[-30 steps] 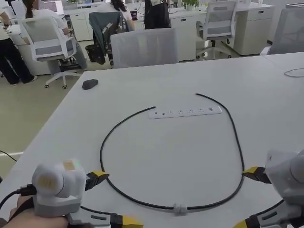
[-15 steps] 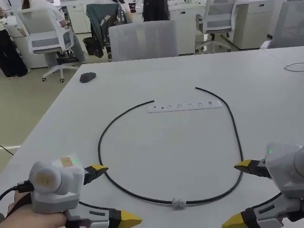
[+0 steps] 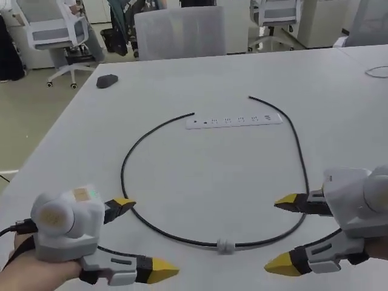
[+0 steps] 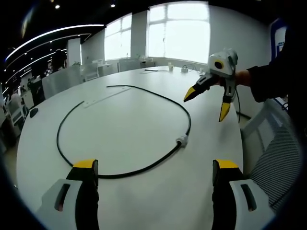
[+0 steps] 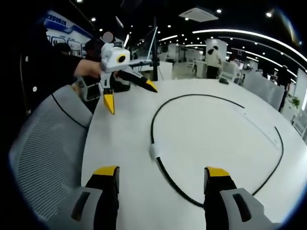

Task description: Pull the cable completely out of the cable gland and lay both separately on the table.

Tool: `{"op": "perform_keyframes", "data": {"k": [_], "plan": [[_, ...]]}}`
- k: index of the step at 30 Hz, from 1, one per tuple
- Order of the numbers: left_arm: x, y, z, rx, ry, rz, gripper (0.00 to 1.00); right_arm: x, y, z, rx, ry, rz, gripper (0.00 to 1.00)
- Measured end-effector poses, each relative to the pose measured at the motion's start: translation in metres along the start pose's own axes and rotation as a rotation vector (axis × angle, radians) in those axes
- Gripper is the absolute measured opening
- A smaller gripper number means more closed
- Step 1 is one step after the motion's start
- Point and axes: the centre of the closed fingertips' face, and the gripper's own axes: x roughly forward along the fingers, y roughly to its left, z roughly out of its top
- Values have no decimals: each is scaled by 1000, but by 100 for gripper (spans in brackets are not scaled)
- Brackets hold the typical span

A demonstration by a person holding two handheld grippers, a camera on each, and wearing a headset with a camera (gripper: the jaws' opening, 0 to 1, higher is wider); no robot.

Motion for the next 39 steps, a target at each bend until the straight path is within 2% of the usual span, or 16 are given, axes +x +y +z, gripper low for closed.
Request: {"op": "perform_keyframes", "data": {"k": [3, 5, 6, 8, 10, 12, 14, 16, 19, 21, 25, 27, 31, 36, 39], "plan": [[0, -2, 2, -5, -9, -8, 96, 10, 1, 3, -43, 5, 10, 58], [1, -7, 3, -28, -18, -36, 92, 18, 4, 3, -37, 13, 32, 54], [2, -11, 6, -47, -38, -55, 90, 21, 5, 4, -33, 15, 41, 52], [2, -13, 17, -99, -111, -67, 91, 29, 9, 6, -8, 12, 65, 51], [2, -19, 23, -147, -142, -89, 91, 35, 9, 5, -4, 22, 71, 45], [3, -19, 24, -137, -152, -90, 87, 41, 10, 4, -13, 23, 75, 40], [5, -24, 23, -122, -145, -97, 87, 46, 10, 4, -2, 25, 87, 38], [7, -28, 21, -120, -143, -106, 87, 50, 10, 4, 44, 23, 104, 35], [6, -31, 29, -83, -210, -88, 91, 56, 6, 4, 101, 8, 110, 29], [6, -31, 29, -93, -212, -86, 90, 59, 4, 4, 108, 4, 114, 28], [8, -31, 20, -88, -188, -83, 90, 66, 1, -2, 125, 22, 113, 24], [7, -30, 19, -35, -191, -62, 93, 68, 0, -1, 138, 17, 119, 22], [7, -32, 19, -54, -200, -74, 92, 72, -1, 0, 146, 10, 125, 19], [9, -31, 16, -66, -200, -78, 92, 78, 4, -5, 145, 37, 164, 15], [9, -31, 14, -67, -199, -78, 92, 80, 5, -7, 127, 46, 168, 15]]}}
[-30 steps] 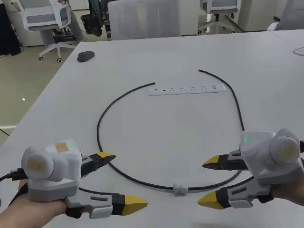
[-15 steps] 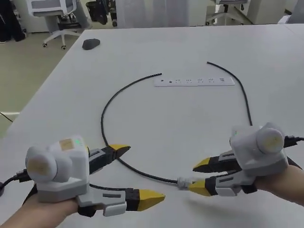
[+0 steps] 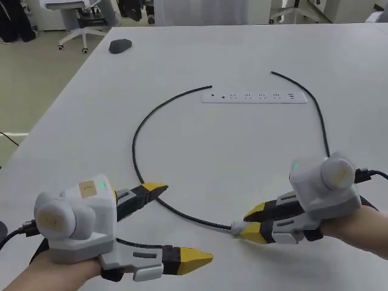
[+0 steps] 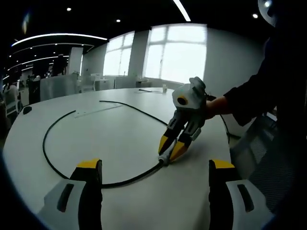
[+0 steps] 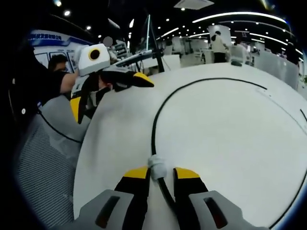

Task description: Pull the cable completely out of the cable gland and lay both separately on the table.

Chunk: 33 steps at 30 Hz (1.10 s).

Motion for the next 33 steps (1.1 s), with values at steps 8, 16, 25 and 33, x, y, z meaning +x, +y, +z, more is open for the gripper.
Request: {"op": "perform_keyframes", "data": {"k": [8, 16, 25, 33], "plan": [[0, 1, -3, -10, 2, 2, 93, 2, 5, -1, -235, 7, -19, 9], [1, -1, -2, -19, -3, -13, 91, 3, 5, -3, -219, -12, -34, 8], [4, -13, 22, -77, -52, -61, 86, -20, 32, 19, -186, -50, 11, 8], [12, -50, 34, -88, -60, -228, 57, -53, 63, 50, -274, -119, 6, 8]]}}
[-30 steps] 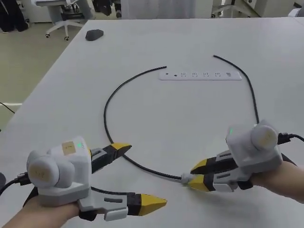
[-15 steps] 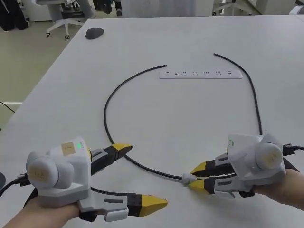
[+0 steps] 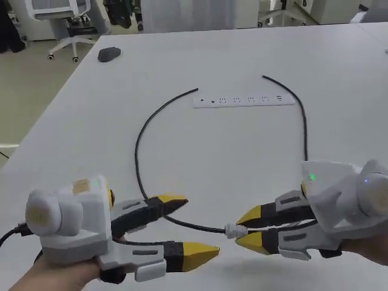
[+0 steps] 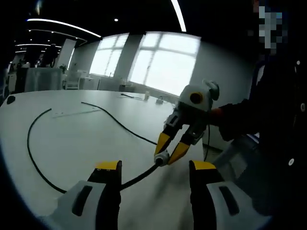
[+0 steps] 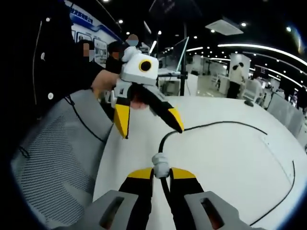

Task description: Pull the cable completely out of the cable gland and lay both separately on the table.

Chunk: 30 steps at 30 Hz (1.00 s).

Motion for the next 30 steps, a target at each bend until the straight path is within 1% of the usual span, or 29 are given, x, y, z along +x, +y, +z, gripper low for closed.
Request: {"op": "perform_keyframes", "data": {"k": [1, 2, 3, 4, 6, 7, 8, 9, 11, 13, 17, 18, 22, 24, 27, 30], "plan": [[3, -11, 1, -2, 3, -43, 55, -3, 4, 5, -4, -5, 9, 8], [6, -12, 2, 2, -1, -44, 55, -4, 6, 7, -19, -10, 7, 8], [8, -14, 1, 5, 5, -54, 55, -6, 9, 9, -28, -9, 13, 8], [10, -21, 1, -11, 16, -86, 55, -6, 12, 10, -38, -9, 17, 8], [14, -24, -1, -8, 30, -107, 49, -8, 14, 11, -60, -6, 15, 8], [15, -25, -1, -5, 30, -111, 46, -9, 15, 12, -74, -7, 17, 8], [17, -25, -2, 11, 40, -111, 44, -10, 16, 15, -100, -21, 9, 7], [17, -25, -3, 14, 44, -112, 43, -11, 16, 15, -96, -21, 13, 7], [17, -23, -3, 1, 56, -120, 40, -11, 18, 15, -118, -23, 19, 7], [16, -24, -3, -18, 54, -142, 36, -11, 17, 14, -126, -19, 26, 7], [16, -25, -2, -38, 55, -176, 26, -10, 18, 12, -136, -17, 38, 7], [16, -27, 0, -56, 46, -192, 25, -10, 18, 12, -136, -18, 39, 7], [16, -26, -3, -45, 61, -204, 22, -8, 19, 14, -144, -13, 43, 7], [16, -28, -3, -42, 63, -222, 22, -8, 20, 14, -148, -10, 49, 7], [17, -29, -6, -34, 73, -232, 21, -7, 22, 14, -155, -1, 58, 7], [18, -30, -7, -34, 73, -233, 19, -6, 24, 14, -160, 5, 64, 7]]}}
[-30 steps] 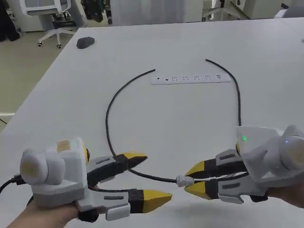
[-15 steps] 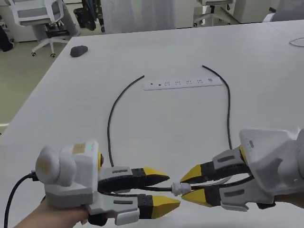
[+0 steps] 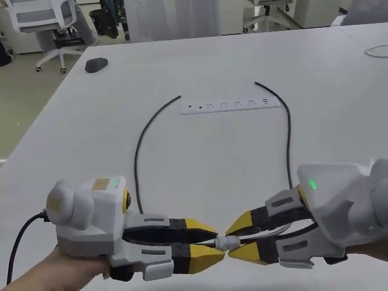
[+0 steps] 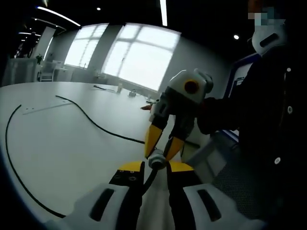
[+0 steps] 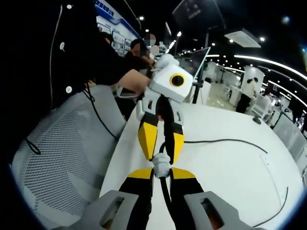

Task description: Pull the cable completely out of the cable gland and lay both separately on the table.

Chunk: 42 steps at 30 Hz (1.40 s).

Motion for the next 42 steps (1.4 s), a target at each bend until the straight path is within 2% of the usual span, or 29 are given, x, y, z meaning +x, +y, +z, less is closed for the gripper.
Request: {"op": "perform_keyframes", "data": {"k": [3, 7, 12, 24, 27, 28, 30, 32, 36, 38, 42], "plan": [[2, -3, 3, -3, -8, -24, 16, 1, 1, 1, -9, 2, 4, 7], [3, -3, 1, -2, 0, -27, 16, 1, 2, 1, -10, 7, 12, 7], [4, -3, -2, 55, 19, -16, 16, 3, 2, -1, 5, 14, 16, 7], [4, -1, -6, 48, 43, -3, 15, 5, 4, -5, 0, 31, 29, 8], [5, -2, -7, 51, 43, -12, 15, 5, 4, -5, 36, 35, 35, 8], [5, -1, -7, 78, 47, -11, 15, 5, 3, -6, 54, 36, 35, 9], [6, -2, -7, 69, 44, -17, 15, 4, 4, -6, 110, 29, 53, 9], [5, -4, -8, 118, 53, -25, 15, 4, 6, -5, 181, 9, 76, 9], [5, -6, -9, 145, 64, -40, 15, 3, 7, -6, 226, 3, 106, 9], [6, -8, -10, 179, 76, -45, 15, 3, 8, -6, 259, -2, 121, 9], [5, -7, -8, 199, 72, -46, 15, 1, 6, -4, 334, -26, 142, 9]]}}
